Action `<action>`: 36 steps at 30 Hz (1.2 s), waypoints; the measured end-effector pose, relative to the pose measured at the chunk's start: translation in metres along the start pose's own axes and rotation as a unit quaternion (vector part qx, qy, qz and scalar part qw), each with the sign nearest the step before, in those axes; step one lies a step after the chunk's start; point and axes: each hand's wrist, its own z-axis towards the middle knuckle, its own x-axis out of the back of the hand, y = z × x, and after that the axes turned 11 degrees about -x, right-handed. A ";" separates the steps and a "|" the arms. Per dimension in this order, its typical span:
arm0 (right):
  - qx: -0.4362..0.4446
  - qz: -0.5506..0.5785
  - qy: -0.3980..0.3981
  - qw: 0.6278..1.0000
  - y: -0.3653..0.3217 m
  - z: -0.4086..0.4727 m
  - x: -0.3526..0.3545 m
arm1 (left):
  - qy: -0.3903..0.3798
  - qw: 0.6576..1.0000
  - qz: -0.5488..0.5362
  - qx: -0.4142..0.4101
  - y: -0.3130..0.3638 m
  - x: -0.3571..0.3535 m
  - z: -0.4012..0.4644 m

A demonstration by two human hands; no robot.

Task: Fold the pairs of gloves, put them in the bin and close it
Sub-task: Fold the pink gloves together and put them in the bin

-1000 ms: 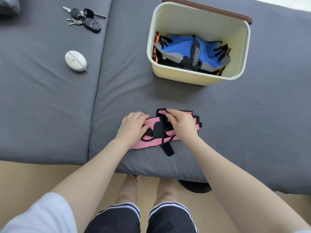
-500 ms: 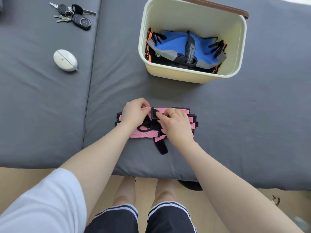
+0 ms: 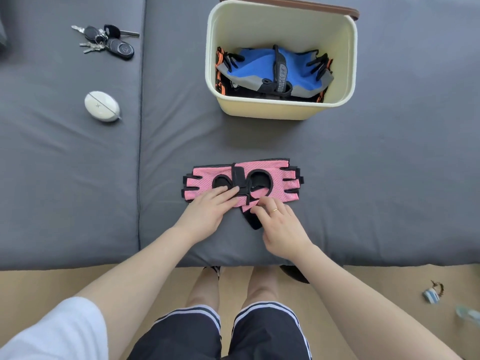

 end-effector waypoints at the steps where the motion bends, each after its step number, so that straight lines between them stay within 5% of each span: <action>1: -0.009 -0.011 -0.010 1.000 -0.002 -0.001 -0.003 | 0.004 1.000 -0.018 0.008 0.001 -0.001 0.001; 10: -0.016 0.016 0.068 0.997 -0.008 0.009 -0.014 | 0.007 0.983 -0.173 0.059 -0.006 -0.005 0.009; 14: -0.149 0.227 0.014 0.962 -0.018 0.029 0.007 | 0.008 0.967 -0.240 0.090 -0.007 -0.002 0.010; 16: -0.221 0.279 -0.025 0.934 -0.020 0.042 0.013 | 0.014 0.929 -0.338 0.153 -0.004 0.006 0.013; 18: -0.262 0.272 -0.048 0.925 -0.024 0.052 0.012 | 0.024 0.892 -0.404 0.200 -0.002 0.011 0.016; 23: -0.341 0.268 -0.056 0.899 -0.034 0.065 0.007 | 0.066 0.870 -0.430 0.231 -0.002 0.014 0.018; 29: -0.435 0.185 -0.112 0.874 -0.036 0.086 0.013 | 0.046 0.902 -0.375 0.207 0.000 0.007 0.018; 33: -0.395 0.100 -0.117 0.905 -0.036 0.094 0.022 | 0.043 0.930 -0.322 0.170 0.006 0.011 0.019; 36: -0.227 -0.021 0.021 0.973 -0.034 0.083 0.024 | 0.101 0.930 -0.296 0.193 0.014 0.017 0.013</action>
